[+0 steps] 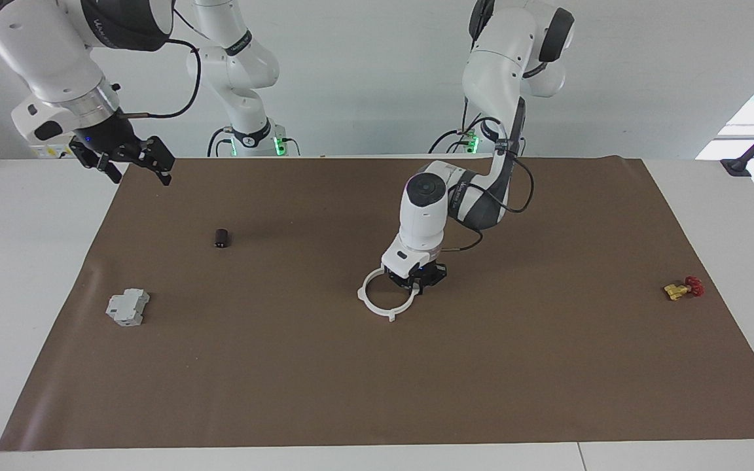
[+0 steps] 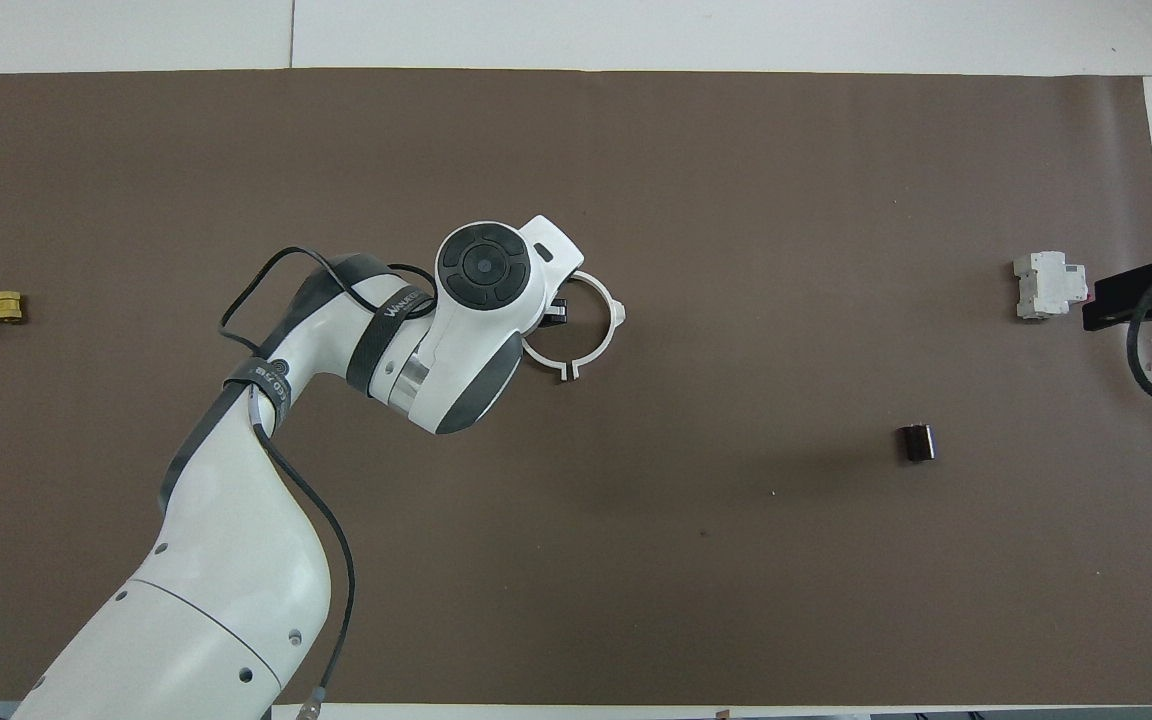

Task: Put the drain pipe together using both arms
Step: 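Press the held half-ring onto the placed half with the left gripper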

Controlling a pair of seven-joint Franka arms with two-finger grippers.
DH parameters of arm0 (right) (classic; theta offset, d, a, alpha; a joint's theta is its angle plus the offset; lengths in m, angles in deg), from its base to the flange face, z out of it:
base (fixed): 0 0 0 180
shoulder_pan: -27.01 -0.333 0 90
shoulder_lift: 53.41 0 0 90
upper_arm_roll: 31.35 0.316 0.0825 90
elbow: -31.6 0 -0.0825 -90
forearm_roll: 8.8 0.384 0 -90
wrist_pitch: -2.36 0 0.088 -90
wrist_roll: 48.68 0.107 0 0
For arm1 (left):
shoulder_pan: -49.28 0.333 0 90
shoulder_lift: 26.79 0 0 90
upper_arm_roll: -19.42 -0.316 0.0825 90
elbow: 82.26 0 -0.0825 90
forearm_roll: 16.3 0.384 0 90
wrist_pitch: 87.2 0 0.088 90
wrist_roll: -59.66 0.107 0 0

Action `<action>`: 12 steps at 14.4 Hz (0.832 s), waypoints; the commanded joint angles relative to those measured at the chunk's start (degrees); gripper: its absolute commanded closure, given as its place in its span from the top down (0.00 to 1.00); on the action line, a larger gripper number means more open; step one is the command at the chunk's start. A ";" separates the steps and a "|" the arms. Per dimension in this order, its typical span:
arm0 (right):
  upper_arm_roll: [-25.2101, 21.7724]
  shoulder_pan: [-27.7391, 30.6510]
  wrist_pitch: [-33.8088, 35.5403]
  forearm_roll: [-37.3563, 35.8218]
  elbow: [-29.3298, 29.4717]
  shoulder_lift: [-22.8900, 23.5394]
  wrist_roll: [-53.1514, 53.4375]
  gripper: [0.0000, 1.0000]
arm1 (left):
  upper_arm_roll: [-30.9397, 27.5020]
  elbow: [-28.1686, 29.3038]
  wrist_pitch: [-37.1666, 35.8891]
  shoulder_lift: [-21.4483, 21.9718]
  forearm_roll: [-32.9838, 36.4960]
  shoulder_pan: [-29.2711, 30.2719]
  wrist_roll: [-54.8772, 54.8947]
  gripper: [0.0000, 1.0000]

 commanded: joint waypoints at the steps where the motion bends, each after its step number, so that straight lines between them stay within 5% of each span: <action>1: 0.52 0.71 -0.68 0.37 -0.06 -0.24 -1.09 1.00 | -0.50 2.27 0.61 1.92 -1.21 -0.46 -0.51 0.00; 12: 0.52 0.71 -0.42 0.37 -0.06 -0.24 -1.18 1.00 | -0.59 2.36 1.14 1.92 -2.61 -0.19 -1.83 0.00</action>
